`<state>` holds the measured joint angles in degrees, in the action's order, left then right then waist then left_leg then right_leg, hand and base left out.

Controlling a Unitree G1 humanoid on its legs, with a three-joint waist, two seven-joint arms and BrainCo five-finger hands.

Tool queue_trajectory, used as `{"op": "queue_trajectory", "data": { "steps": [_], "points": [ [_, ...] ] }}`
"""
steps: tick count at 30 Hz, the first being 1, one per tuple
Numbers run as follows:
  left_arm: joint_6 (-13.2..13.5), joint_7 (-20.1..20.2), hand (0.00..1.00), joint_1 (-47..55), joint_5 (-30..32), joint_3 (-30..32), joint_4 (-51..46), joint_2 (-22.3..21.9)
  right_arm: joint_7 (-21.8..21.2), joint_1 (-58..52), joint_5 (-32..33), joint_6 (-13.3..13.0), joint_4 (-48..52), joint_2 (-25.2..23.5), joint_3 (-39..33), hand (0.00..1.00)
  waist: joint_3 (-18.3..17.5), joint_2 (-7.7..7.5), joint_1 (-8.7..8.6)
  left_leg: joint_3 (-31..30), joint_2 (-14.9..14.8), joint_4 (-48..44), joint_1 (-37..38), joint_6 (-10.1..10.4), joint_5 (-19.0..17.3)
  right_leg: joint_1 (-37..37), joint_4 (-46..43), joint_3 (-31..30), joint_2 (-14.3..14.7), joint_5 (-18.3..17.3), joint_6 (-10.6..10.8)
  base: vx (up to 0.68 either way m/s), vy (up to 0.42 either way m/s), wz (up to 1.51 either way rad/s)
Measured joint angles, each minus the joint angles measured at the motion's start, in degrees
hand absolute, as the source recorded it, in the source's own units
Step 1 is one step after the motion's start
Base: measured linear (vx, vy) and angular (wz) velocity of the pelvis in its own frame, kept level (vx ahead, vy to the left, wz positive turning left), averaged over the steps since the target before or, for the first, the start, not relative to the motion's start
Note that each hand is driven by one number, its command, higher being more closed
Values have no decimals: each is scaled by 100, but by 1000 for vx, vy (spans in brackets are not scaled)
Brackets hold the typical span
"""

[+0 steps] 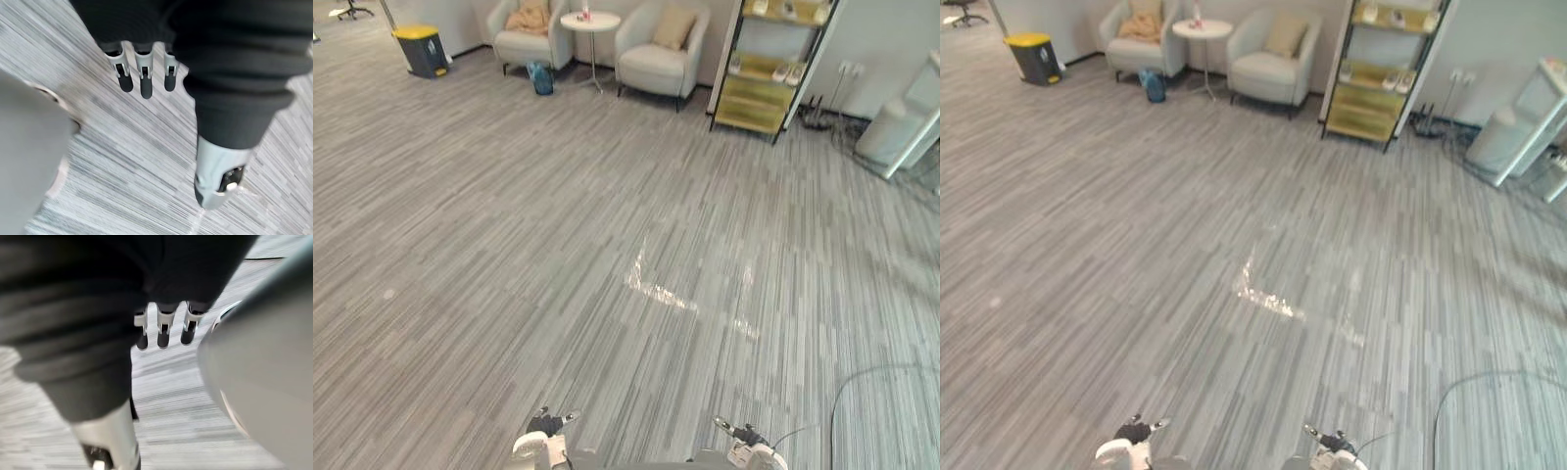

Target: Pick up cushions and gather them together orderly.

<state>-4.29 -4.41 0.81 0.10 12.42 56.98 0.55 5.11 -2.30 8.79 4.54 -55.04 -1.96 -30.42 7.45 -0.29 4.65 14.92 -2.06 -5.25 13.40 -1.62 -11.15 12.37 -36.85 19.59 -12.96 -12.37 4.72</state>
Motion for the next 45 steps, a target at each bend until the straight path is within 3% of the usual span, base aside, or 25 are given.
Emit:
{"op": "queue_trajectory", "data": {
  "steps": [3,5,7,9,10,11,13,15,17,18,19,21,23,25,26,30,32,34,36,38,39,41,42,44,45],
  "points": [
    [2,0,0,52,61,1,8,3,6,-8,10,4,-196,34,-217,0,24,1,-144,-303,-79,133,301,279,-334,60,2262,54,316,1021,-181,482,-166,65],
    [-5,-7,0,149,82,0,71,-48,9,-24,18,13,-230,175,-310,0,11,157,-162,-483,-200,99,593,320,-449,-50,2178,-56,550,1463,-506,523,-230,18],
    [28,-3,0,212,63,38,36,-168,5,50,10,21,-257,206,-298,0,-84,309,-119,-559,-407,-730,264,329,-440,-63,2015,-76,668,1100,-607,498,-251,-13],
    [16,1,0,188,23,258,-52,-322,9,52,20,0,-210,307,-102,0,-57,519,-132,-945,-839,-3556,-917,692,118,-537,2256,-50,1006,795,-692,482,-261,-13],
    [20,1,0,193,-4,271,-99,-344,20,49,21,7,-212,331,-49,0,-39,561,-105,-981,-936,-4061,-1144,702,479,-694,2346,-108,1106,754,-725,614,-180,-50],
    [15,17,0,205,-18,255,-172,-311,61,87,25,9,-217,353,156,0,18,576,-10,-955,-1136,-5250,-1710,596,363,-1180,2580,-307,1308,581,-867,604,-127,-67],
    [21,20,0,190,-20,193,-230,-233,65,133,31,14,-239,289,194,0,57,492,22,-893,-1101,-5456,-2022,534,112,-1489,2714,-420,1317,563,-836,477,-102,-63],
    [46,17,0,184,-18,96,-356,-151,93,255,65,13,-300,187,117,0,88,333,127,-531,-851,-4182,-2485,494,-294,-2006,3114,-785,1246,548,-835,420,-33,-88],
    [73,2,0,148,-13,-4,-400,-148,102,239,89,5,-250,189,103,0,70,314,166,-528,-532,-2492,-2554,474,-174,-2208,3307,-940,1165,462,-670,416,70,-72],
    [87,-1,0,168,-24,-31,-342,-179,108,174,87,5,-241,248,5,0,25,399,177,-877,-331,-1159,-2540,519,445,-2388,3420,-1109,1204,323,-496,442,168,-72],
    [111,-5,0,170,-21,-40,-339,-189,117,136,79,16,-258,225,0,0,-20,353,222,-1074,-224,-1125,-2449,383,885,-2456,3409,-1310,1181,219,-404,471,211,-64],
    [92,-2,0,85,13,-58,-263,-27,122,119,67,49,-268,133,24,0,-120,86,154,-868,-18,-1053,-2316,256,608,-2393,3204,-1477,904,92,-319,524,177,-44],
    [58,2,0,52,13,-55,-224,-37,118,102,14,51,-246,152,38,0,-92,75,262,-424,-106,-1055,-1986,188,438,-2061,2246,-1736,816,13,-191,401,128,-91],
    [-4,12,0,121,-6,-81,-207,-26,83,119,8,50,-245,136,213,0,-76,98,259,-171,-112,-862,-1391,49,315,-1139,-38,-1796,642,171,681,402,180,-80],
    [-3,12,0,108,-15,-143,-184,-16,55,89,10,59,-221,112,241,0,-58,120,186,-136,-120,-861,-1180,0,284,-886,-673,-1693,570,246,850,309,126,-17],
    [1,8,0,110,-17,-246,-43,22,43,90,-32,48,-243,185,237,0,3,196,148,33,-153,-236,-252,-3,261,-698,-620,-506,40,-38,215,238,29,-10],
    [3,5,0,95,-16,-367,-6,117,18,171,-32,35,-344,205,108,0,10,186,106,32,-221,-44,-128,218,126,-462,613,-253,-12,99,-6,212,-99,3],
    [1,-3,0,102,-23,-393,0,147,-4,241,-16,41,-467,251,-24,0,20,174,85,16,-233,-21,-145,271,94,-264,1511,-523,43,497,-48,260,-222,-2],
    [7,-4,0,163,-21,-452,2,285,-7,147,-4,51,-604,272,-48,0,-18,-18,-5,-225,-138,-33,-60,586,-110,-190,2292,-1238,162,1439,-10,238,-284,12],
    [12,-32,0,122,-16,-442,112,232,-28,169,11,58,-740,467,-144,0,10,197,-74,-543,-368,-117,61,681,-230,-132,1883,-1184,393,1125,-103,235,-307,-8],
    [17,-31,0,225,-26,-441,133,169,-28,167,-4,64,-790,569,-135,0,-47,373,-79,-799,-618,-379,11,792,-402,-129,1783,-1083,628,822,-143,289,-372,-21],
    [20,-25,0,208,-19,-414,164,125,-34,136,-29,69,-922,638,-138,0,-86,413,-90,-1184,-775,-1484,-550,790,-398,-250,1904,-1016,761,740,-254,225,-338,5],
    [25,-16,0,206,-28,-358,53,19,-34,99,-26,62,-931,682,-147,0,-64,519,-118,-1562,-977,-3022,-1408,744,-138,-473,2105,-794,913,698,-323,179,-306,32],
    [36,15,0,193,-29,-356,-19,8,-3,28,-31,66,-941,713,-107,0,37,555,-89,-1564,-1180,-4090,-1876,640,234,-867,2384,-675,1087,666,-408,225,-237,34],
    [65,14,0,163,-26,-443,-31,26,5,-22,-16,67,-969,719,-92,0,65,533,-58,-1462,-1130,-4289,-2025,657,70,-1182,2605,-600,1114,653,-455,262,-165,31]
  ]
}}
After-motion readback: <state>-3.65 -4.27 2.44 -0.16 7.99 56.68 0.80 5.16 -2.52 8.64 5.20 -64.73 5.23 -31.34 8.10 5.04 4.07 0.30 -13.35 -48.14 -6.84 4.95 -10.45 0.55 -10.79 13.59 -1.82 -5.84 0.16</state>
